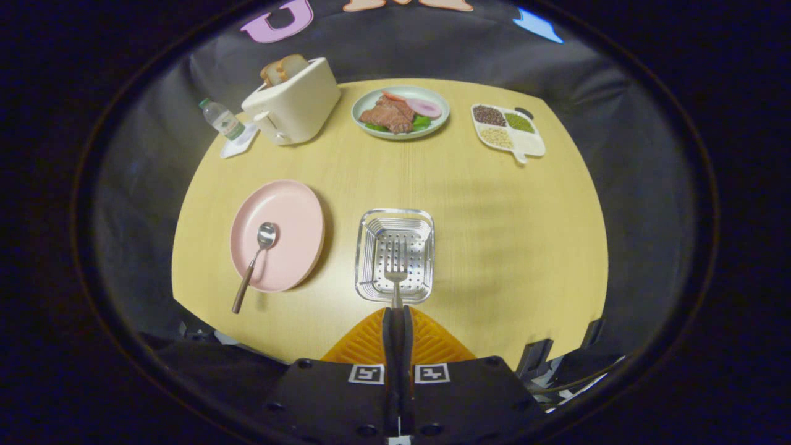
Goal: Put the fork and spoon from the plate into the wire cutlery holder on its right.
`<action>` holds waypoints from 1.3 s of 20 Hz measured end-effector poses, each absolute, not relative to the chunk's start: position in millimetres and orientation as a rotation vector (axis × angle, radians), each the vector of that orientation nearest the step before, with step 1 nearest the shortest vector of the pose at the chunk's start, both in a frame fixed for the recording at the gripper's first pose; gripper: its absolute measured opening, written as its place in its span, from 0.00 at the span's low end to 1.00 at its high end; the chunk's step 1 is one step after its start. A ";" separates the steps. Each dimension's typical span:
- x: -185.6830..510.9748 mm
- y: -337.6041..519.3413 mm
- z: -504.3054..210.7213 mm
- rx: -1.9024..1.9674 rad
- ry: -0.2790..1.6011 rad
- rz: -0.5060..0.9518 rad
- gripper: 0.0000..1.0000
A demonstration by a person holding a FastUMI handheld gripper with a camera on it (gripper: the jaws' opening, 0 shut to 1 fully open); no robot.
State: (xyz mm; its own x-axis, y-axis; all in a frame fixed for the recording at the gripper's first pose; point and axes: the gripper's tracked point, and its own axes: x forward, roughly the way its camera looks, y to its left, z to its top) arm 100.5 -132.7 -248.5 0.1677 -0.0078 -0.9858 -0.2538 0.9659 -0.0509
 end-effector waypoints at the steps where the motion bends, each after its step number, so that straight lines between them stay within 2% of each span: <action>1: 102.2 -133.1 -254.4 -0.237 1.424 0.180 0.04; 5: 106.5 -124.8 -267.3 -0.246 1.499 0.192 0.04; 11: 117.5 -119.3 -265.4 -0.229 1.443 0.182 0.13; 18: 134.3 -106.3 -239.5 -0.134 1.249 0.148 0.99; 26: 147.6 -84.0 -200.0 -0.017 0.965 0.077 0.98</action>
